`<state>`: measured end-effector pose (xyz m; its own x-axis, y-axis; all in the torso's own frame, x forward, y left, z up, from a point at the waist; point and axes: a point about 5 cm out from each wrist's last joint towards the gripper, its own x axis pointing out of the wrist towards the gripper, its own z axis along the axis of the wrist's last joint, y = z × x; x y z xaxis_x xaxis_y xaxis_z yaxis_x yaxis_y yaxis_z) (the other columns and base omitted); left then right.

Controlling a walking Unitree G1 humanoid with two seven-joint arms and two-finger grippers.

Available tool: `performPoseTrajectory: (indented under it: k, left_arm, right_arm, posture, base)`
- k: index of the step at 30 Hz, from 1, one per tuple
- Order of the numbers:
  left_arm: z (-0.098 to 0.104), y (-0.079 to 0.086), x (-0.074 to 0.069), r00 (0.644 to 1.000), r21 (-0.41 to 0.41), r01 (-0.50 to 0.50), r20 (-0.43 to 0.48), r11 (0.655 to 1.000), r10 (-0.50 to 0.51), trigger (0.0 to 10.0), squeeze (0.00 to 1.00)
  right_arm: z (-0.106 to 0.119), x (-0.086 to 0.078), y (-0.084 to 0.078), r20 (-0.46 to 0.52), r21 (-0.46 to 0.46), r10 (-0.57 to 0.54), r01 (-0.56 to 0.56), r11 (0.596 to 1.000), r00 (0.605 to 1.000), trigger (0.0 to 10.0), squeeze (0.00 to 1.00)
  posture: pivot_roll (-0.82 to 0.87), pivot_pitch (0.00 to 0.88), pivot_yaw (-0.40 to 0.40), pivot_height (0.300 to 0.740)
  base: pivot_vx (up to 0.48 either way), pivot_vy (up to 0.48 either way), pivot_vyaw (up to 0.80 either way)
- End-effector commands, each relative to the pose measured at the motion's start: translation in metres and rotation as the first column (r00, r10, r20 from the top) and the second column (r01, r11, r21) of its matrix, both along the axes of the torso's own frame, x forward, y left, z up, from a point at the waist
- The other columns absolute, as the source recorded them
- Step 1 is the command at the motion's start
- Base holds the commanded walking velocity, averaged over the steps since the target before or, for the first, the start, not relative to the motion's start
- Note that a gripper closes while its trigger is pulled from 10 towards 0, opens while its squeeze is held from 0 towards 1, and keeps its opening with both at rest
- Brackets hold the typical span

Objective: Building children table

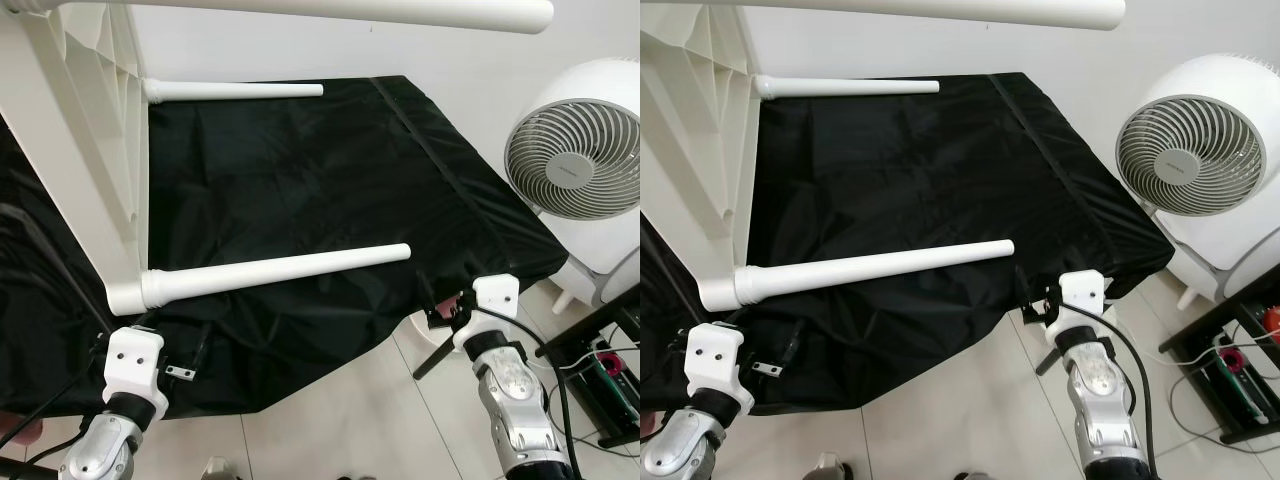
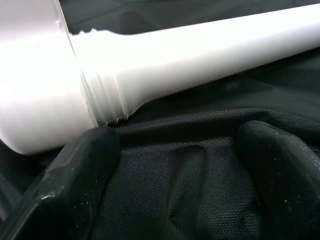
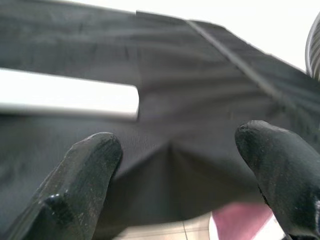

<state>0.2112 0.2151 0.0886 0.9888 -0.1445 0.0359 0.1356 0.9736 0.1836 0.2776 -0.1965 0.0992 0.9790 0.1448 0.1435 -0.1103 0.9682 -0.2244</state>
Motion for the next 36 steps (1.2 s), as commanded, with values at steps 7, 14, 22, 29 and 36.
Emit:
performPoseTrajectory:
  k: [7,14,22,29,36]
  left_arm:
    - [0.010,0.005,0.009,0.995,-0.047,-0.092,0.045,0.995,0.094,10.0,0.00]
    - [0.026,-0.015,0.015,0.996,-0.139,-0.008,0.089,0.990,0.021,10.0,0.00]
    - [0.027,-0.014,0.025,0.994,-0.136,0.031,0.112,0.990,-0.015,10.0,0.00]
    - [0.026,-0.007,0.026,0.994,-0.157,-0.030,0.100,0.987,0.046,10.0,0.00]
    - [0.021,-0.015,0.021,0.994,-0.142,-0.036,0.101,0.989,0.051,10.0,0.00]
  right_arm:
    - [0.001,0.002,0.016,0.039,0.029,0.033,-0.035,0.999,0.999,10.0,0.00]
    - [0.009,0.007,0.027,0.081,0.094,0.047,-0.055,0.994,0.996,10.0,0.00]
    - [0.004,0.004,0.032,0.074,0.086,0.064,-0.071,0.994,0.995,10.0,0.00]
    - [0.015,0.010,0.015,0.104,0.083,-0.008,0.000,0.997,0.995,10.0,0.00]
    - [0.019,0.011,0.020,0.118,0.061,0.019,-0.026,0.998,0.993,10.0,0.00]
  posture:
    - [0.10,0.000,0.048,0.740]
    - [0.10,0.000,0.050,0.740]
    - [0.09,0.013,0.020,0.740]
    - [0.10,0.009,-0.009,0.740]
    - [0.12,0.011,-0.042,0.740]
  base:
    - [0.000,0.000,0.00]
    - [0.000,0.000,0.00]
    - [0.000,0.000,0.00]
    - [0.000,0.000,0.18]
    - [0.000,0.000,0.75]
